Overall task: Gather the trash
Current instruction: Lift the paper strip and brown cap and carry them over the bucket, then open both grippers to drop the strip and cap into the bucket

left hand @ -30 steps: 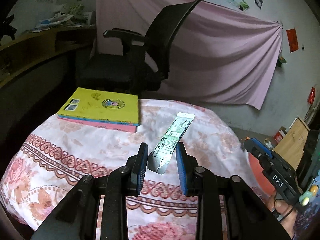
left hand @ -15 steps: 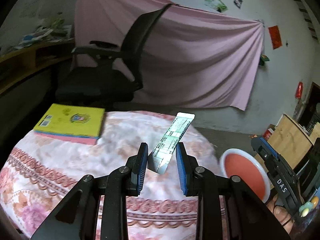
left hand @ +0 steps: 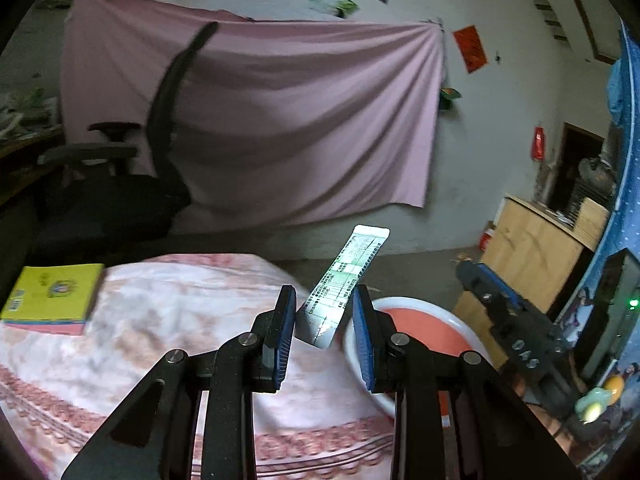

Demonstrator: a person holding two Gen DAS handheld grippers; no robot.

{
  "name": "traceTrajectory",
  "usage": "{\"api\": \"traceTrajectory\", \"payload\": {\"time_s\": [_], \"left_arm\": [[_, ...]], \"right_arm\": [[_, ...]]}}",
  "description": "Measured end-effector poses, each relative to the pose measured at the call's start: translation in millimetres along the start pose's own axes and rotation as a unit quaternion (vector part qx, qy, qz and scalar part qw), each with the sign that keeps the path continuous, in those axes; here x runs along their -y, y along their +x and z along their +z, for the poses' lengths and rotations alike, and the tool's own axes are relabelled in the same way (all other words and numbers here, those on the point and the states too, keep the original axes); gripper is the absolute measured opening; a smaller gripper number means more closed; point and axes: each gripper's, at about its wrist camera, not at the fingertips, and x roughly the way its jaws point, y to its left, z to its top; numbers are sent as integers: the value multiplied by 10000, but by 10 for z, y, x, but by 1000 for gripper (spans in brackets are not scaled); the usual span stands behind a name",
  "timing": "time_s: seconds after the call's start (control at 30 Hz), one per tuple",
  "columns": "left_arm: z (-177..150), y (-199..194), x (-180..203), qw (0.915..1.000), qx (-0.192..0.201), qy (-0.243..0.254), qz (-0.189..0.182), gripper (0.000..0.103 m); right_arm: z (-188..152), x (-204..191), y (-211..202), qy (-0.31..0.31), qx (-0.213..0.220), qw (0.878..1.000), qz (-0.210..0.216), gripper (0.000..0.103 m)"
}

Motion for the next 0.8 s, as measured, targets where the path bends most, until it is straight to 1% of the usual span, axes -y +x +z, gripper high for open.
{"api": "traceTrajectory", "payload": {"time_s": [0.2,0.4,0.5,0.63,0.8], "left_arm": [[3,275,400,9988,-66,266,-406,24],[-49,637,697,9959,-337,498,-675,24],[-104,801,772,9945,-511,555,-725,24],[-193,1033,843,9918,-830,561,-789,24],[-301,1208,881,9888,-1168,582,-722,24]], "right_arm": [[-19,419,-50,382,31,9986,-355,26],[-43,725,-33,694,-60,9955,-646,26],[-85,870,-12,862,-179,9933,-751,26],[-151,1006,55,1065,-465,9894,-877,26],[-221,1061,123,1115,-763,9865,-923,26]]}}
